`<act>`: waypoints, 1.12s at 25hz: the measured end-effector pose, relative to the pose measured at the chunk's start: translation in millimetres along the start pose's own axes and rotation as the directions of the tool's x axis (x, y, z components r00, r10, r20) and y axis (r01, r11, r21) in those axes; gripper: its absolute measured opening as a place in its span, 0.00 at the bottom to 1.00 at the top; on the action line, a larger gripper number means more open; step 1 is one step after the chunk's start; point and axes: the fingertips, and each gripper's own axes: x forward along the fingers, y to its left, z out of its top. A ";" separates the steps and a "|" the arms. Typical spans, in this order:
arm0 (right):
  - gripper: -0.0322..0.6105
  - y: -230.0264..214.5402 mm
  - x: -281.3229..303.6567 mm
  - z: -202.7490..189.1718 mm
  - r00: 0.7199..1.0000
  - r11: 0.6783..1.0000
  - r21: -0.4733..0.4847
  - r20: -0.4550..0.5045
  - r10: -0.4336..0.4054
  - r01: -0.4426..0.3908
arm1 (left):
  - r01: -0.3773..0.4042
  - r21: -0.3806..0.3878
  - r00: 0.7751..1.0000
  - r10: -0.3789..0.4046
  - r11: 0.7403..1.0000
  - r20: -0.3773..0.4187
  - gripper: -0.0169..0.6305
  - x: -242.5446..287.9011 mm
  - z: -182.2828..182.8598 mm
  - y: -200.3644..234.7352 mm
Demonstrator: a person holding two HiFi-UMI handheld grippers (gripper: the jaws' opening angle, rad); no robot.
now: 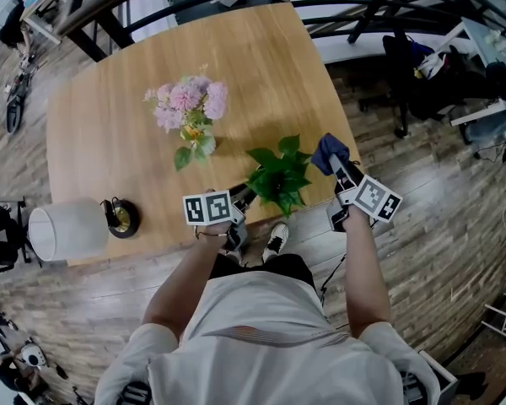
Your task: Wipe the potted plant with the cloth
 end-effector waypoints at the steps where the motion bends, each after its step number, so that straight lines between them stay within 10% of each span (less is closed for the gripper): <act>1: 0.28 5.4 -6.1 4.5 1.000 1.000 -0.022 0.017 0.012 -0.012 | -0.008 0.008 1.000 0.008 1.000 0.007 0.15 -2.6 1.0 -1.3; 6: 0.28 37.9 -33.9 14.6 0.997 0.980 -0.196 0.065 0.044 -0.030 | -0.112 0.131 0.987 0.095 0.985 0.130 0.14 -35.9 24.4 -13.0; 9: 0.28 58.8 -50.7 25.3 0.991 0.946 -0.324 0.132 0.030 0.015 | -0.229 0.317 0.952 0.145 0.920 0.269 0.09 -67.1 51.8 -36.7; 14: 0.28 95.9 -76.8 50.1 0.968 0.887 -0.453 0.249 0.031 0.088 | -0.311 0.492 0.882 0.054 0.813 0.468 0.08 -119.6 100.8 -101.8; 19: 0.27 129.8 -101.2 69.2 0.948 0.864 -0.491 0.312 0.058 0.109 | -0.309 0.506 0.834 -0.026 0.805 0.551 0.08 -169.1 137.8 -148.9; 25: 0.27 176.4 -134.7 89.4 0.909 0.774 -0.598 0.410 0.076 0.206 | -0.416 0.648 0.783 -0.111 0.639 0.612 0.08 -207.8 159.6 -205.0; 28: 0.27 194.2 -143.0 90.1 0.895 0.750 -0.621 0.438 0.088 0.230 | -0.420 0.679 0.779 -0.146 0.602 0.610 0.08 -214.6 159.1 -217.8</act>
